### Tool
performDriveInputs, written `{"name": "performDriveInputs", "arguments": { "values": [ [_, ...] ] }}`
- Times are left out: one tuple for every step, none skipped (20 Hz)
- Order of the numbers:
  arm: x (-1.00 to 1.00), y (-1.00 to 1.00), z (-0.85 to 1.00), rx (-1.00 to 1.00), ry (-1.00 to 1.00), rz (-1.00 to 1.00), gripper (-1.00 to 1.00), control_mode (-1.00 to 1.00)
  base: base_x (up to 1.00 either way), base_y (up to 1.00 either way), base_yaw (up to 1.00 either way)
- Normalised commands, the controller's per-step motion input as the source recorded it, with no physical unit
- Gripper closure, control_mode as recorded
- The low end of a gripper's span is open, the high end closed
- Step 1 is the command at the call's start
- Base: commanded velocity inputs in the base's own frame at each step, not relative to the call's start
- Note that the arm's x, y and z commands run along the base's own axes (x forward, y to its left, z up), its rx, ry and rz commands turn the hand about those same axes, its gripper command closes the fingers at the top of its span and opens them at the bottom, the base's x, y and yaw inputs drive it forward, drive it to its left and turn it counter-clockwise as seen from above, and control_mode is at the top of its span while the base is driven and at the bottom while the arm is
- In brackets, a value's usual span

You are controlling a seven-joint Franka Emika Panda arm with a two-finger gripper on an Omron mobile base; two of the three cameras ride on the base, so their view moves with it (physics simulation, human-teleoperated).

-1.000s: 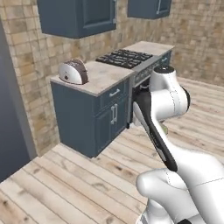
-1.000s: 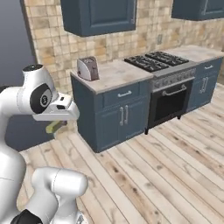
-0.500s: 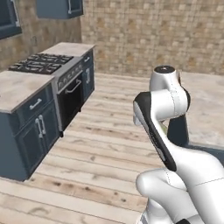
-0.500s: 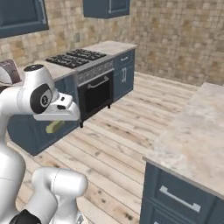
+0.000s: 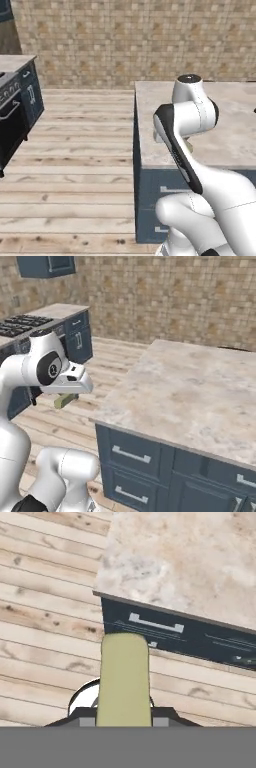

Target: Retrieve the butter from the fridge and place it on a plate on the dining table. Then retrieve the butter knife by the fridge and place it near the plate.

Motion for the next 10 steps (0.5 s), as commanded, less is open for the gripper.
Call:
{"name": "performDriveInputs", "arguments": {
  "values": [
    [0.00, 0.00, 0.00, 0.00, 0.00, 0.00, 1.00, 1.00, -0.31, -0.86, -0.48],
    [0.00, 0.00, 0.00, 0.00, 0.00, 0.00, 1.00, 1.00, -0.38, -0.82, -0.53],
    [0.00, 0.00, 0.00, 0.00, 0.00, 0.00, 1.00, 1.00, -0.38, -0.75, -0.57],
    [0.00, 0.00, 0.00, 0.00, 0.00, 0.00, 1.00, 1.00, -0.26, -0.74, -0.59],
    [0.00, 0.00, 0.00, 0.00, 0.00, 0.00, 1.00, 1.00, -0.16, -0.72, -0.60],
    [0.00, 0.00, 0.00, 0.00, 0.00, 0.00, 1.00, 1.00, -0.04, -0.69, -0.61],
    [0.00, 0.00, 0.00, 0.00, 0.00, 0.00, 1.00, 1.00, -0.01, -0.64, -0.61],
    [0.00, 0.00, 0.00, 0.00, 0.00, 0.00, 1.00, 1.00, 0.00, -0.56, -0.59],
    [0.00, 0.00, 0.00, 0.00, 0.00, 0.00, 1.00, 1.00, 0.00, -0.40, -0.55],
    [0.00, 0.00, 0.00, 0.00, 0.00, 0.00, 1.00, 1.00, 0.00, -0.30, -0.51]
  ]
}}
